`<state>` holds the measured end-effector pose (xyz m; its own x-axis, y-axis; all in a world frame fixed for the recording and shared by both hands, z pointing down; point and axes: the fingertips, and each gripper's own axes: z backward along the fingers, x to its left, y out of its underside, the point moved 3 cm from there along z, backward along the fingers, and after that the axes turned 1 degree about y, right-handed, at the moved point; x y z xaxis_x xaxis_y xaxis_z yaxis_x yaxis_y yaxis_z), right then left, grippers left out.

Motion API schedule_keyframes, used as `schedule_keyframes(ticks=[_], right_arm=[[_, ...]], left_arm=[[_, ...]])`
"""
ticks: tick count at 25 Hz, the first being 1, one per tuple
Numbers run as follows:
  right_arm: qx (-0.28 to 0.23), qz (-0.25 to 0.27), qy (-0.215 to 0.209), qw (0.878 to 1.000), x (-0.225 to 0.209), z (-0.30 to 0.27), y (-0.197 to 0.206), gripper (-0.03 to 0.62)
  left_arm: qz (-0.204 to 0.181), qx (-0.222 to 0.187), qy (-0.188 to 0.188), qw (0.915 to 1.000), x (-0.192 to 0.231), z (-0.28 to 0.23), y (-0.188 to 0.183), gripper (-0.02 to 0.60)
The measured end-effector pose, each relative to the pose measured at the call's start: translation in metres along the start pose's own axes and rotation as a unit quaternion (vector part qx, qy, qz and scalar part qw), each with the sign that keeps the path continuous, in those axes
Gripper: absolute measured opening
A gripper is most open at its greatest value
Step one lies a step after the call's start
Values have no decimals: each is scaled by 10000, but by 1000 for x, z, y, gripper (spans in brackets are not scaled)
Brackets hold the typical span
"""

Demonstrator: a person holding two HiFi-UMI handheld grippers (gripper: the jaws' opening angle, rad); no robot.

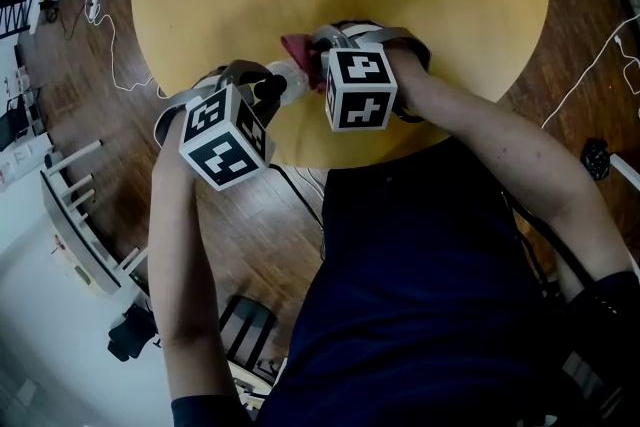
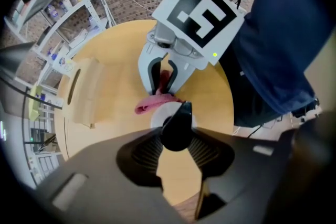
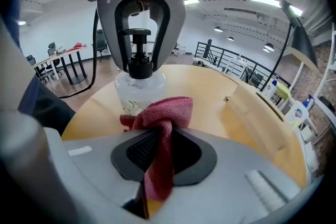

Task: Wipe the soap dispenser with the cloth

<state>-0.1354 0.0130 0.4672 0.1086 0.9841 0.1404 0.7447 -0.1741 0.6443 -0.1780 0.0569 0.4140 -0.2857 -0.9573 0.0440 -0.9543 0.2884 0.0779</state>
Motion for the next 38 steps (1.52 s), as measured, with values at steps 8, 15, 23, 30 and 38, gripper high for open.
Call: schedule_keyframes(ticks=[8,15,23,30,38], right_arm=[[-39,438,-672,9968,55,0,9,66],[220,303,-432,9984,16,-9,16,66],[170,152,90,9997,-7,-15,8,66],[133,116,-671,9976,49,-10,12,66],[140,154,-549,9983,43,2,9,66]], left_arm=[[-100,87,103,9999,0,1,-4,143],[-127,142,126,9997,-1,-1,-6,144],[-136,122,157,9997,-2,-1,-6,144],[-925,313,154,9951,-1,-1,-1,144],[138,198,-94,9997,2,-1,1,167]])
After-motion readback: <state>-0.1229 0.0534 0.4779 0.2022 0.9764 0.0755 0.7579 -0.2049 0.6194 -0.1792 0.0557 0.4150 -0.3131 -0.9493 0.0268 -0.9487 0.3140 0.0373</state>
